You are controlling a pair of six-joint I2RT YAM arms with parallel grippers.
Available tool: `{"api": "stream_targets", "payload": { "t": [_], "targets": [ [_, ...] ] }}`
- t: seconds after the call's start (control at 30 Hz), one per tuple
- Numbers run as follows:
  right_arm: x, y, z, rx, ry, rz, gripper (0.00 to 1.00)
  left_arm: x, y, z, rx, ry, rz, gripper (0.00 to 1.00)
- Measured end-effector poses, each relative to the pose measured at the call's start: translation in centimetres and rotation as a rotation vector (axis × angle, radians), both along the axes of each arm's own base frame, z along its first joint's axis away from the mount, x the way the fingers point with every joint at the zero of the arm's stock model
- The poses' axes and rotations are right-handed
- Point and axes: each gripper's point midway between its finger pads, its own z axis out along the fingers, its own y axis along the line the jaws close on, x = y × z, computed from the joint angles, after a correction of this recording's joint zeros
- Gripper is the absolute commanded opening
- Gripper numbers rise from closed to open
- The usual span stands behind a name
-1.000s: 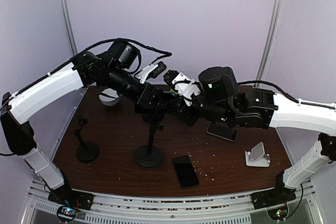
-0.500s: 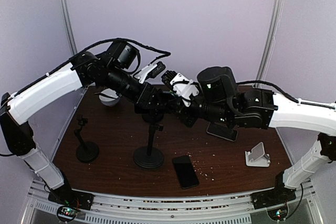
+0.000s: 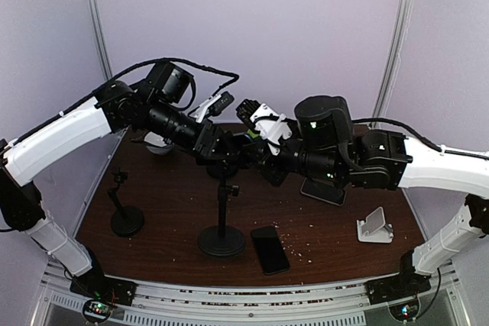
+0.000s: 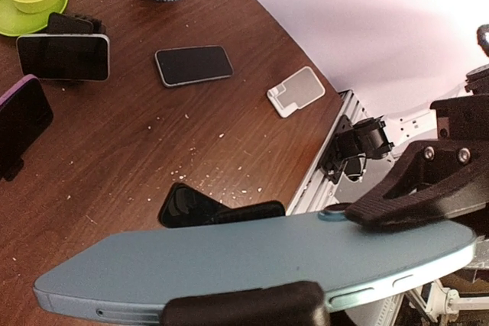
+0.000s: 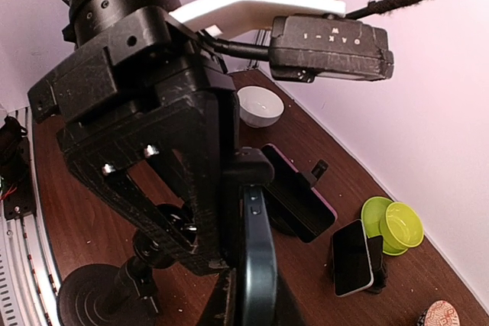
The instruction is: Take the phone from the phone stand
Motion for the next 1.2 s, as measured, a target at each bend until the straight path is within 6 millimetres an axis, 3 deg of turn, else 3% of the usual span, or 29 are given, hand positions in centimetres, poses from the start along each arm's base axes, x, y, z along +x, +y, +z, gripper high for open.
{"api": "stream_targets", "payload": {
  "t": [0.27, 0.9, 1.2],
  "targets": [
    [-0.8, 0.2, 0.5, 0.026, 0.007, 0.002, 0.00, -0.7, 0.1, 0.1, -0.026, 0.044, -0.004, 0.00],
    [-1.9, 0.9, -0.6, 0.010, 0.120, 0.009, 0.00, -1.7, 1.4, -0.7, 0.124, -0.046, -0.009, 0.00],
    [-1.9, 1.1, -0.5, 0.012, 0.116, 0.019, 0.00, -1.7, 1.5, -1.1, -0.008, 0.073, 0.014, 0.00]
  ]
}}
